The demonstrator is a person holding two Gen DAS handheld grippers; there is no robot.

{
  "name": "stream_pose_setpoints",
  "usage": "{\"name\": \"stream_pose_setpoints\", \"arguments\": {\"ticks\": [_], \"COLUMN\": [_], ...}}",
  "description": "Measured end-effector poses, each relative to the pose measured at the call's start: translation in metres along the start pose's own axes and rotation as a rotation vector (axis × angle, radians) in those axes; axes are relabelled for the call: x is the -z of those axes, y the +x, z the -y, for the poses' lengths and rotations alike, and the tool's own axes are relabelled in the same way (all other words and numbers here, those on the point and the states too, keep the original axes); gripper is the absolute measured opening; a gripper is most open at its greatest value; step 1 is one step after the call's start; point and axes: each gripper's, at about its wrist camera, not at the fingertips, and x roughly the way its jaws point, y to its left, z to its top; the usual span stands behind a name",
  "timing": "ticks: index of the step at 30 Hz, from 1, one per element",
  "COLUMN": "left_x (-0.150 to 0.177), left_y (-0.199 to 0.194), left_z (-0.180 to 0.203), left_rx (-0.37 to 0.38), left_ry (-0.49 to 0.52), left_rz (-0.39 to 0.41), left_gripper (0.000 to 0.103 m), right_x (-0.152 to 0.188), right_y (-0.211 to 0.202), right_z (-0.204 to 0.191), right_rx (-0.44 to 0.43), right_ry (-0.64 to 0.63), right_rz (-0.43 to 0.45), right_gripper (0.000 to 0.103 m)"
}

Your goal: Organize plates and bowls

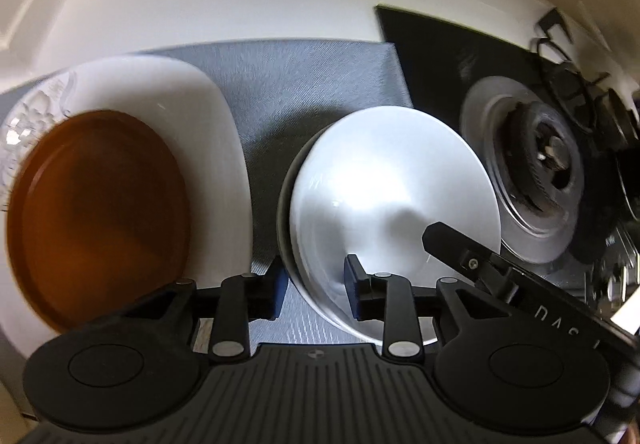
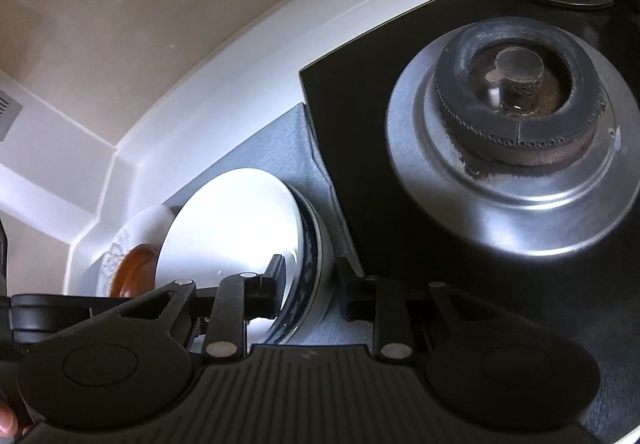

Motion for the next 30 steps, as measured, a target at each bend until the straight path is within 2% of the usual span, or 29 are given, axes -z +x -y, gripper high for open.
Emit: {"name": "stream_pose_setpoints", "arguments": {"ticks": [5, 10, 12, 16, 19, 23, 26, 30], "left_x": [0.023, 0.053, 0.067, 0.096, 0.116, 0.143, 0.159, 0.177], "left_y": [-0.059, -0.126, -0.150, -0.196, -0.224, -0.251, -0.260, -0.258], "left_z": [-0.005, -0.045, -0.065, -0.096, -0.127, -0.159, -0.183, -0.221], "left_rx": [0.029, 0.045, 0.019, -0.105, -0.169, -0.241, -0.258, -0.229], "left_ry": [0.028, -0.011, -0.019, -0.009, -0.067, -0.134, -0.193, -0.273], "left_rz": [0.093, 0.183, 0.198, 0.246, 0.263, 0.296, 0.295, 0.263], "left_gripper": [0.033, 0.034, 0.034, 0.034, 0.034, 0.034, 0.034, 0.033], "right_x": [0.006, 0.017, 0.025, 0.047, 0.065, 0.089, 0.108, 0.127], "right_y": [-0.044, -0.076, -0.078, -0.072, -0.068, -0.069, -0.064, -0.050], "right_z": [-0.030, -0.090, -0.115, -0.163, -0.203, -0.254, -0.282, -0.296], "right_rx": [-0.046, -0.127, -0.164, -0.256, -0.308, -0.331, -0.327, -0.317], "right_ry": [-0.047, -0.135, -0.168, -0.216, -0.277, -0.372, -0.450, -0.458], "right_rz": [0.050, 0.056, 0.032, -0.037, -0.094, -0.148, -0.184, -0.271], "right_gripper": [0.029, 0.029, 0.029, 0.029, 0.029, 0.028, 0.028, 0.029]}}
